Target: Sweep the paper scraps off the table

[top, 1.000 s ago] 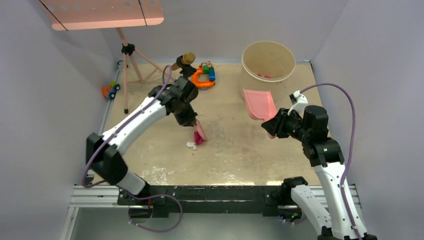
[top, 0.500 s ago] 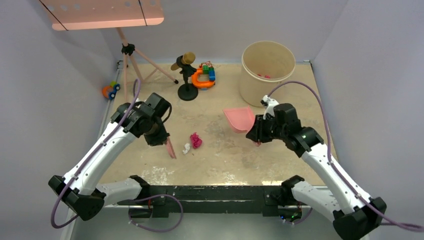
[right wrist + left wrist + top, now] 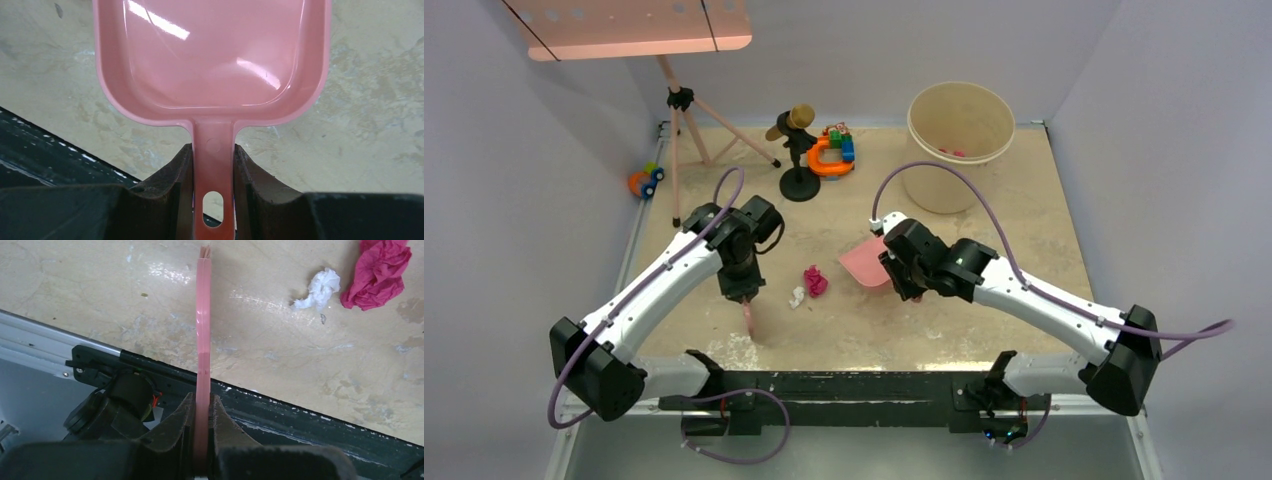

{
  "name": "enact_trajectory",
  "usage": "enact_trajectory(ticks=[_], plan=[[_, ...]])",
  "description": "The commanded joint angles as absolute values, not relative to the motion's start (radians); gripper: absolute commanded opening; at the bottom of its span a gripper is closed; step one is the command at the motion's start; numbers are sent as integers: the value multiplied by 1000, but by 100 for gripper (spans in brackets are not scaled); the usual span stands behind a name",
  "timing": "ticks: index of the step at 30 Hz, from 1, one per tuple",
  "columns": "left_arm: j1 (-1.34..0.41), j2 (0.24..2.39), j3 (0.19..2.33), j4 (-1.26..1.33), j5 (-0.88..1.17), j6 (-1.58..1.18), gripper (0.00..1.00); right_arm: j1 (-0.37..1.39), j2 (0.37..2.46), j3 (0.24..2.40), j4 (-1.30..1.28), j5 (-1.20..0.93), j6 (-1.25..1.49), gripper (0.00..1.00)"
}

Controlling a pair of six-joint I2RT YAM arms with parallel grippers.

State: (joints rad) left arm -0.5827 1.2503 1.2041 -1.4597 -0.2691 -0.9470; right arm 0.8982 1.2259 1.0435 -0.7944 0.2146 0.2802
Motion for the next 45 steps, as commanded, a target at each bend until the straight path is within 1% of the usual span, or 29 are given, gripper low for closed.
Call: enact_trajectory(ticks=[1, 3, 5, 9, 14, 20, 23, 27, 30, 33, 38, 45], plan=[[-579, 1267, 1203, -1358, -180, -909, 0, 908, 1251, 1094, -826, 244, 141, 0], [-579, 1284, 1210, -1323, -139, -900, 0, 915, 1275, 1106, -831, 179, 124, 0], [-579, 1299, 1220, -1293, -102, -898, 0, 930, 1303, 1109, -853, 163, 125, 0], [-580, 1341, 1260, -1261, -84, -882, 0, 975, 1338, 1107, -873, 68, 137, 0], [-581, 1397, 1319, -1218, -67, -856, 0, 1034, 1357, 1091, -904, 54, 199, 0], [-580, 1475, 1359, -1094, -5, -812, 0, 1093, 1379, 1071, -910, 20, 238, 0], [-581, 1523, 1411, -1099, -40, -752, 0, 1102, 1405, 1058, -905, 21, 257, 0], [-580, 1545, 1492, -1212, -181, -679, 0, 1103, 1427, 1028, -851, 3, 285, 0], [-578, 1518, 1503, -1256, -248, -613, 0, 1103, 1410, 1007, -789, 3, 342, 0], [-579, 1504, 1513, -1268, -266, -521, 0, 1103, 1403, 1011, -770, 60, 372, 0], [-579, 1533, 1563, -1245, -232, -386, 0, 1103, 1458, 1040, -772, 138, 344, 0], [-578, 1686, 1711, -1236, -93, -298, 0, 1084, 1546, 1079, -738, 160, 295, 0]])
